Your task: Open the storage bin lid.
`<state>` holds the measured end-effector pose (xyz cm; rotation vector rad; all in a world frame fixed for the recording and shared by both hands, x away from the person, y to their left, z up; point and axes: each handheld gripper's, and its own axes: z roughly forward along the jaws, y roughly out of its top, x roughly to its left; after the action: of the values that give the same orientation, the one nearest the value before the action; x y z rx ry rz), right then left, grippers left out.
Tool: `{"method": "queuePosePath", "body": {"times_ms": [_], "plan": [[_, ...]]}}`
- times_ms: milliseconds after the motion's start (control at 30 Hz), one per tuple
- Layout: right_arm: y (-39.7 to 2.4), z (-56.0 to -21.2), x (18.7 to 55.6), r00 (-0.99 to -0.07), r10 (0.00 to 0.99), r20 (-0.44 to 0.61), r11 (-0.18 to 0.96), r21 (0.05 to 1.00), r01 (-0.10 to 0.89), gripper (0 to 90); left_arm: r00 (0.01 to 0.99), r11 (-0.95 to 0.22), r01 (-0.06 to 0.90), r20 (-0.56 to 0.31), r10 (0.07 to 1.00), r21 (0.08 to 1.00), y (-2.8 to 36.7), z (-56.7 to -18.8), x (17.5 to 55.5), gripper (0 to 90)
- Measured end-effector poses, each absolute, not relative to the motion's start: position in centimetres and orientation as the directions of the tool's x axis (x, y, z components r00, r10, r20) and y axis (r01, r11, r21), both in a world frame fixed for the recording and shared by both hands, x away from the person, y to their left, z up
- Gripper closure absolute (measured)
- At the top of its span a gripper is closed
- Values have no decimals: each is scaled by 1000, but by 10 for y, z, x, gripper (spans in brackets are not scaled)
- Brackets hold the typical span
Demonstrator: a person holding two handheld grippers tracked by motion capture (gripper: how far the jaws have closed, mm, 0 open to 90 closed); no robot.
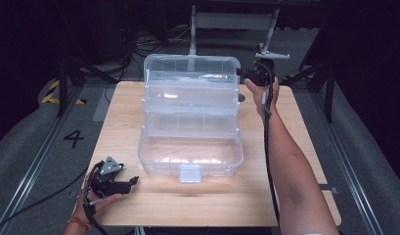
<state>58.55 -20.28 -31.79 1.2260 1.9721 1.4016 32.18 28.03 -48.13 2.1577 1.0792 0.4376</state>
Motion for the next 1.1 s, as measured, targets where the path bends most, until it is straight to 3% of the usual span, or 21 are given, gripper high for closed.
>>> {"method": "queuePosePath", "body": {"times_ms": [333, 467, 1100], "plan": [[-202, -319, 589, -508, 847, 155, 95, 897, 432, 792, 601, -431, 573, 0, 799, 697, 280, -481, 322, 235], [-200, -323, 592, -492, 863, 114, 135, 886, 443, 860, 603, -434, 572, 2, 798, 696, 281, -481, 322, 235], [-187, -328, 590, -505, 861, 51, 202, 878, 433, 847, 602, -435, 576, 1, 798, 692, 281, -481, 322, 237]]}}
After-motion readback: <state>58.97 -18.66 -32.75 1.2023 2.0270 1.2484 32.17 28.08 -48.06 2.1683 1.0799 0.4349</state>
